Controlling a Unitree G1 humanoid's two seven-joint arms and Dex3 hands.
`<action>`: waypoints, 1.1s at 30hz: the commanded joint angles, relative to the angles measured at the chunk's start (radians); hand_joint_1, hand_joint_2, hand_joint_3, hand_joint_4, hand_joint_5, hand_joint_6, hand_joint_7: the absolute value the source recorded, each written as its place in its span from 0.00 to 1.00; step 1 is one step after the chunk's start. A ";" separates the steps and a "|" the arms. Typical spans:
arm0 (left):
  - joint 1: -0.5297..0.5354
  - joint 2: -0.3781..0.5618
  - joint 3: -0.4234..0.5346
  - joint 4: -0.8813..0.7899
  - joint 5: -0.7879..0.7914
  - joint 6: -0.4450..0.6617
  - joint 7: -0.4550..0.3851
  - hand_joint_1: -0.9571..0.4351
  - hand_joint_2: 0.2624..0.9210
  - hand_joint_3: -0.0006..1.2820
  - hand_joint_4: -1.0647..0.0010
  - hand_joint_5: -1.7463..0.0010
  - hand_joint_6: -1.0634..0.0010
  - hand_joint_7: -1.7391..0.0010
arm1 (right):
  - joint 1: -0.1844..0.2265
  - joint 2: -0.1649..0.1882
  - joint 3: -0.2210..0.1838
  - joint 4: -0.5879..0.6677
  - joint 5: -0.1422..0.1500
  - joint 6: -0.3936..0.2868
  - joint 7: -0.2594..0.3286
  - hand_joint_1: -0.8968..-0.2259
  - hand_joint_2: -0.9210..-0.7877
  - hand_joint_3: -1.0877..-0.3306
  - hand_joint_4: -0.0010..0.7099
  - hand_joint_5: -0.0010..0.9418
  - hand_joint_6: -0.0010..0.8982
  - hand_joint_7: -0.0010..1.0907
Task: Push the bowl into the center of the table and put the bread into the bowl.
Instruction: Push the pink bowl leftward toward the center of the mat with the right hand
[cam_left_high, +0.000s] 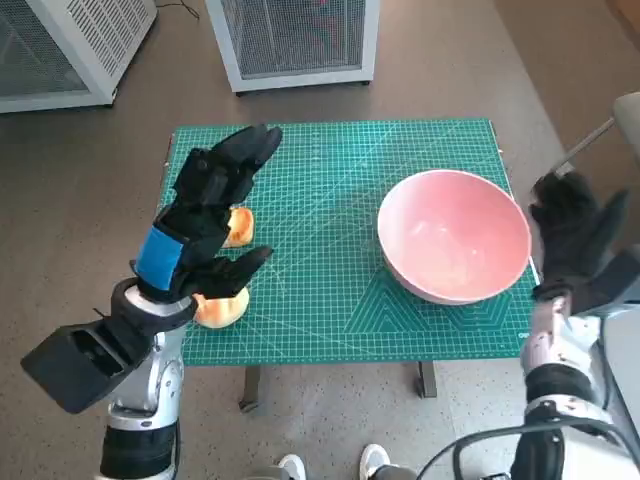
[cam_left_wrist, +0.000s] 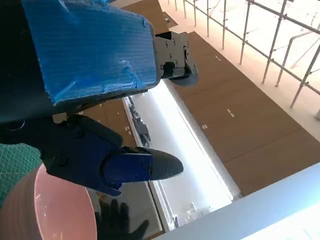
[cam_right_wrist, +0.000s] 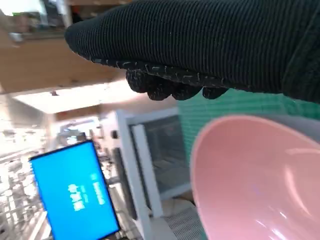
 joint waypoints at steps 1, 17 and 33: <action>0.012 0.007 0.011 0.000 -0.015 -0.007 -0.008 0.32 1.00 0.27 0.89 0.87 1.00 0.68 | 0.025 0.037 -0.006 0.020 -0.001 0.033 0.005 0.76 0.00 0.40 0.28 0.00 0.01 0.48; 0.048 0.027 0.031 -0.028 -0.004 -0.021 -0.003 0.32 1.00 0.26 0.84 0.91 1.00 0.67 | -0.039 0.142 -0.018 0.030 0.003 0.090 0.004 0.69 0.00 0.46 0.32 0.01 0.06 0.42; 0.103 0.042 0.063 -0.068 0.022 -0.034 0.030 0.30 1.00 0.26 0.78 0.97 0.95 0.72 | -0.125 0.232 0.002 0.037 -0.023 0.109 -0.001 0.71 0.00 0.48 0.34 0.01 0.10 0.43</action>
